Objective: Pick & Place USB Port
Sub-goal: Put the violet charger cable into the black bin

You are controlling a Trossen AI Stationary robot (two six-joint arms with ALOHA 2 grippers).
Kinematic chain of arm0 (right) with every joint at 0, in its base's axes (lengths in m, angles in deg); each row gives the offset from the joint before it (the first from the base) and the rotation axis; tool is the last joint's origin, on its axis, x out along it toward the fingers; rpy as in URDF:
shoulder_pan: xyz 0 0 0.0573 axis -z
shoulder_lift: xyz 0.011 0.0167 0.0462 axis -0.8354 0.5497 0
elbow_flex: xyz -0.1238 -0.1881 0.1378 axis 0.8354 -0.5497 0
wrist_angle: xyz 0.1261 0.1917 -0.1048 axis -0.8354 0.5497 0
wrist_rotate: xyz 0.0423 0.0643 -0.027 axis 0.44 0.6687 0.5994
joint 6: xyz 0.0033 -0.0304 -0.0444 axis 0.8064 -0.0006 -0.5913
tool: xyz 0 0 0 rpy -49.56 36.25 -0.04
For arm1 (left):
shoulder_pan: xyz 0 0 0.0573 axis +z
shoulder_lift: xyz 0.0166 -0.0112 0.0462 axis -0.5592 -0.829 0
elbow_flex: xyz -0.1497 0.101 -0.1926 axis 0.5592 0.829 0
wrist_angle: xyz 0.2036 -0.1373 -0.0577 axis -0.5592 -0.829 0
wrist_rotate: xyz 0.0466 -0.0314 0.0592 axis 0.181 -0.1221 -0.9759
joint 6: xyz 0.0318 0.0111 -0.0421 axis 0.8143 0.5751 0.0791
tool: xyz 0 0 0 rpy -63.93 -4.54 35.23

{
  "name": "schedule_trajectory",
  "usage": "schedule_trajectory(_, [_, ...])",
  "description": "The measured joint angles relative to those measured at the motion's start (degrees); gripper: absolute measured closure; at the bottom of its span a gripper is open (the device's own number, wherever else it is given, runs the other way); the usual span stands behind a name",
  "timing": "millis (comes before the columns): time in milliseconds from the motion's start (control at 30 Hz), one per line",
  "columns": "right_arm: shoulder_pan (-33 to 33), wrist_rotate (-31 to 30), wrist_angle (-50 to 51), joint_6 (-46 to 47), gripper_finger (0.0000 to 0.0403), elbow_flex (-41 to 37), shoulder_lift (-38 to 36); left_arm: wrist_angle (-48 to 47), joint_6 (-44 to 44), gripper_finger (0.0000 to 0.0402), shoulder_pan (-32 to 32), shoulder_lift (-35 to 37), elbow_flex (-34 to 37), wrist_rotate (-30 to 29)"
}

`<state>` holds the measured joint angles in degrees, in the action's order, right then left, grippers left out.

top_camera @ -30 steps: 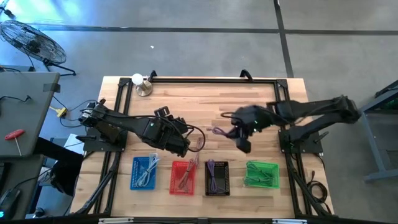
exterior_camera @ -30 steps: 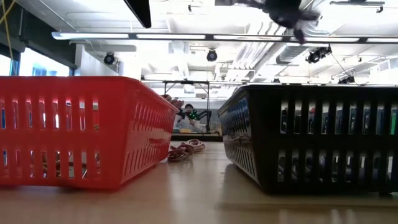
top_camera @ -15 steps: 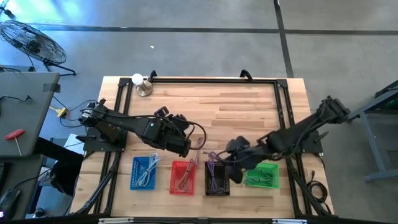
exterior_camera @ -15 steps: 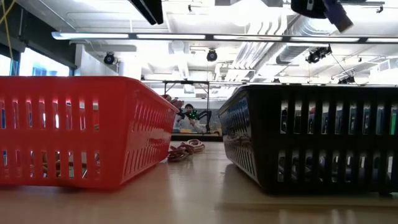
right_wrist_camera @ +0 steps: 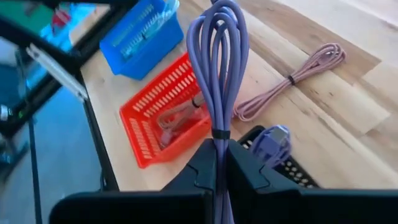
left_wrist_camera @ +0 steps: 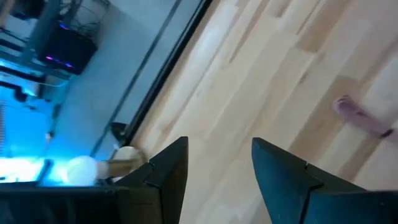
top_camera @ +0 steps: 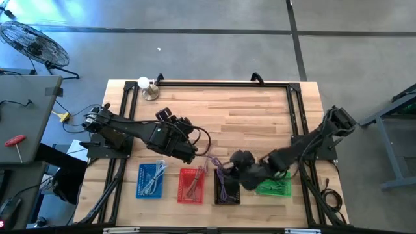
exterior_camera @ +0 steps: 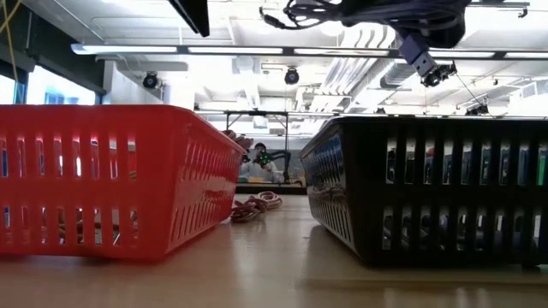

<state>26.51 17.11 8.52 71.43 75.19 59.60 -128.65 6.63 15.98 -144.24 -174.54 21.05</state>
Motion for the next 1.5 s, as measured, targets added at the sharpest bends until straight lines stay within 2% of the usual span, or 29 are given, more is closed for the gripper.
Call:
schedule_trajectory(167, [-4.41, -9.17, -3.69, 6.57, 0.0395, 0.00, 3.41, -0.97, 2.01, 0.0231, 0.00, 0.00, 0.00, -1.14])
schedule_trajectory(267, [-5.90, -13.31, -4.82, 10.44, 0.0395, 0.00, 6.23, -0.96, 6.09, 0.0231, 0.00, 0.04, 0.00, -1.48])
schedule_trajectory(400, [-6.64, -15.48, -4.88, 15.67, 0.0395, 0.00, 9.96, -0.98, 11.30, 0.0231, 0.00, 0.04, 0.00, -0.56])
schedule_trajectory(600, [-7.24, -18.62, -4.93, 21.11, 0.0395, 0.00, 13.64, -0.95, 15.28, 0.0231, 0.00, 0.04, 0.00, 4.32])
schedule_trajectory(867, [-9.93, -18.83, -5.70, 31.58, 0.0395, 0.02, 19.17, -0.96, 16.88, 0.0231, 0.00, 0.04, 0.00, 6.66])
schedule_trajectory(1100, [-10.38, -16.01, -5.66, 32.58, 0.0391, 0.02, 20.30, -0.96, 17.65, 0.0231, 0.00, 0.04, 0.00, 6.66])
schedule_trajectory(1200, [-10.26, -15.61, -5.72, 32.13, 0.0369, 0.02, 20.30, -0.96, 18.24, 0.0231, 0.00, 0.04, 0.00, 6.66])
schedule_trajectory(1333, [-9.37, -11.63, -6.31, 31.16, 0.0339, 0.02, 20.30, -0.96, 18.27, 0.0231, 0.00, 0.04, 0.00, 6.64])
schedule_trajectory(1500, [-8.16, -11.07, -8.48, 27.40, 0.0309, 0.03, 20.30, -0.91, 18.27, 0.0231, 0.00, 0.04, 0.00, 6.61])
